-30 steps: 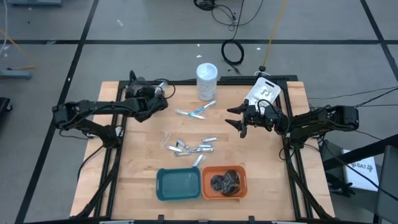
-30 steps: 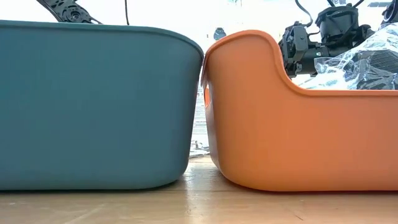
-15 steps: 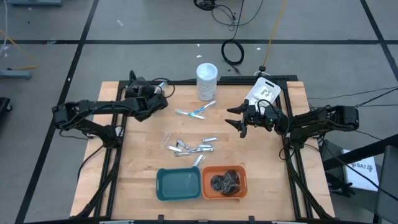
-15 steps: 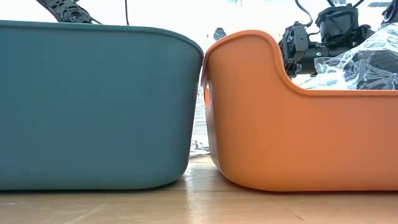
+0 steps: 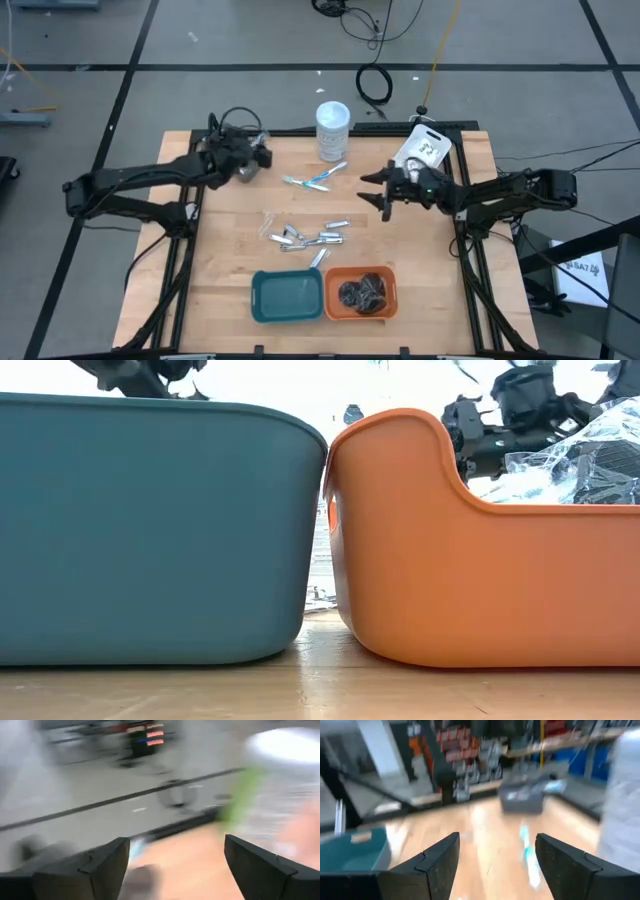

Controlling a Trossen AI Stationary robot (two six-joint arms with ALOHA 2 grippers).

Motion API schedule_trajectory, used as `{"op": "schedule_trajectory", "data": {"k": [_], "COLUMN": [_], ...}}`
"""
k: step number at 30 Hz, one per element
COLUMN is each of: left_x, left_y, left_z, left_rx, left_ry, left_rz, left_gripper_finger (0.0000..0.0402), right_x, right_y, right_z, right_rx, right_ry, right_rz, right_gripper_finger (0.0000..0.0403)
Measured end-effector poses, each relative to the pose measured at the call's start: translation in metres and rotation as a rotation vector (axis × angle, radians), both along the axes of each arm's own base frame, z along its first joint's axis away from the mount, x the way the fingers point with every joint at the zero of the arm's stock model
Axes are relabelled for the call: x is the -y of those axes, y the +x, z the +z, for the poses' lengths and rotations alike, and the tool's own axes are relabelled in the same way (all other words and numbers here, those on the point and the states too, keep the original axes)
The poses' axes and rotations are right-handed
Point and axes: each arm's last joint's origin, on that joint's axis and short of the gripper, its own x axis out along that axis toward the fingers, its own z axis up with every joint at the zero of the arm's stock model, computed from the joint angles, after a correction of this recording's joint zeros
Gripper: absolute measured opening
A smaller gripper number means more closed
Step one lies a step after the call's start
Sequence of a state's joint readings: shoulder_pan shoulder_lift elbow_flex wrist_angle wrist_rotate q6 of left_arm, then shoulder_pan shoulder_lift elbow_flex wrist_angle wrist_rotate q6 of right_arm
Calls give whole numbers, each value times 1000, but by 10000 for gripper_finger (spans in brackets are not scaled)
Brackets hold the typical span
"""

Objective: Pick & Place Travel size toiletries
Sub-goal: Put the green toothbrush into the black bin

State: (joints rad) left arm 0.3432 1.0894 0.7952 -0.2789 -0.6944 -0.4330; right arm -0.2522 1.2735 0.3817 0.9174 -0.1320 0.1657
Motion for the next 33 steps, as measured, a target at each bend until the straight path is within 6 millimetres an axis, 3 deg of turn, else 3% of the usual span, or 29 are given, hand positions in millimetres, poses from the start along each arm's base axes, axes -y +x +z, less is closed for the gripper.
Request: {"op": "schedule_trajectory", "data": {"k": [6,8,11,17,23,30,33], "left_x": [13,16,20,14,-5,-26,-28], "left_y": [19,31,48,79,85,81,82], "left_z": [20,14,-12,-68,-120,-149,-155], "left_rx": [169,175,75,-111,-349,-410,-370], "left_ry": [35,43,-15,-86,-104,-139,-216], "left_rz": [-418,-512,-577,-531,-376,-192,-247], "left_gripper_finger": [279,271,260,247,241,238,230], "right_x": [-5,-4,-2,5,8,8,8], "right_y": [40,51,64,70,67,67,67], "right_z": [-1,-8,-19,-36,-44,-46,-46], "right_rx": [-181,-219,-260,-334,-402,-418,-419], "right_ry": [-4,-15,-7,13,52,35,33], "right_rz": [6,-2,21,11,-5,1,2], "right_gripper_finger": [247,247,247,247,247,247,247]}}
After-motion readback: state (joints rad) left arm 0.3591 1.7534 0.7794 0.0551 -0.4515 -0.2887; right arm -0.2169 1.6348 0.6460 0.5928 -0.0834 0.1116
